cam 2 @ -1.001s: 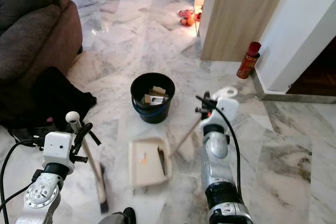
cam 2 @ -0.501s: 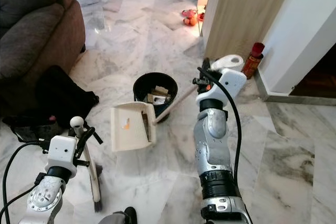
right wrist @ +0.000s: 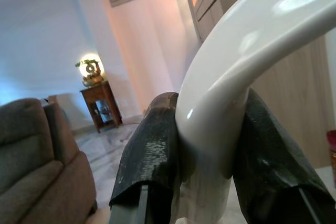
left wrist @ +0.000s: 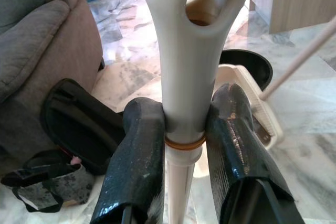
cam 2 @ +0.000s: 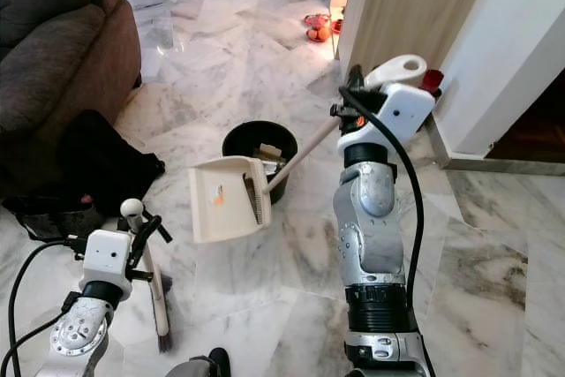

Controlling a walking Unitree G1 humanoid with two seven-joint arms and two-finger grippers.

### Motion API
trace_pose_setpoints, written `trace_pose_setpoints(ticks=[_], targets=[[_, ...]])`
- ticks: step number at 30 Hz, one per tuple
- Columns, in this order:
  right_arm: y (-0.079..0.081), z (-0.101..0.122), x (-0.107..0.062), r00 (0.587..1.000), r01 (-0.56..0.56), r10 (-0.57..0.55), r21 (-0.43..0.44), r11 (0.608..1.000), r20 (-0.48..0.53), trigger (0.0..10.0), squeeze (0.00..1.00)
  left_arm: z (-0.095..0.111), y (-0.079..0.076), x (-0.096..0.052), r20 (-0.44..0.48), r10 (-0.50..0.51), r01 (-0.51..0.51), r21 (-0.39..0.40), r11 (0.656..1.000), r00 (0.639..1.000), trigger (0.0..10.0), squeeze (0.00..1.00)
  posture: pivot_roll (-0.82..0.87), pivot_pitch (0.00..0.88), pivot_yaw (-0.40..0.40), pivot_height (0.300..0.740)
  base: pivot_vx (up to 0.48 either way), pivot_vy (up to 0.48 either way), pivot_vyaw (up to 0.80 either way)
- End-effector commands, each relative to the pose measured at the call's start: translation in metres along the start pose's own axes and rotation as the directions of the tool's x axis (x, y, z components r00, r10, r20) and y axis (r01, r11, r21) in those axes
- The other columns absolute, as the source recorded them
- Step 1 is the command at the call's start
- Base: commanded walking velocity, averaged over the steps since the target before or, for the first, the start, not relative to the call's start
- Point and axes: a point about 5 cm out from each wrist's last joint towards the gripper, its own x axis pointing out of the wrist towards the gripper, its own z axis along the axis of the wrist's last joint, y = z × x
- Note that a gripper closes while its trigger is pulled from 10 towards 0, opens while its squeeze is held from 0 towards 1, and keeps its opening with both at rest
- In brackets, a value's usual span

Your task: Sweep floor

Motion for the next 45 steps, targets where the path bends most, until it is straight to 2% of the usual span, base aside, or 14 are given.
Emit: trace_pose_setpoints(ticks=[1, 14, 26, 45], targets=[[0.0119, 0.0293, 0.0055, 0.993, -0.034, 0.028, 0.045, 0.998, 0.113, 10.0, 0.0, -0.0027, -0.0027, -0.0016, -0.003, -0.003, 0.003, -0.001, 1.0, 1.0, 10.0, 0.0, 0.12, 0.144, -0.044, 0.74, 0.0, 0.0, 0.0], [0.0136, 0.0353, 0.0078, 0.993, -0.025, 0.018, 0.062, 0.998, 0.115, 10.0, 0.0, -0.0046, -0.0005, -0.0015, -0.013, 0.02, -0.02, -0.004, 1.0, 1.0, 10.0, 0.0, 0.12, 0.144, -0.047, 0.74, 0.0, 0.0, 0.0], [0.0137, 0.0328, 0.0064, 0.996, -0.021, 0.013, 0.083, 0.996, 0.093, 10.0, 0.0, -0.0047, 0.0023, -0.0045, -0.006, 0.046, -0.046, -0.002, 0.999, 0.999, 10.0, 0.0, 0.13, 0.126, -0.049, 0.74, 0.293, 0.0, 0.0], [0.0205, 0.0292, 0.0055, 0.994, -0.075, 0.069, 0.081, 0.994, 0.084, 10.0, 0.0, -0.0034, -0.0004, -0.0056, 0.01, 0.058, -0.058, -0.005, 0.998, 0.998, 10.0, 0.0, 0.13, 0.094, -0.052, 0.74, 0.303, 0.0, 0.02]])
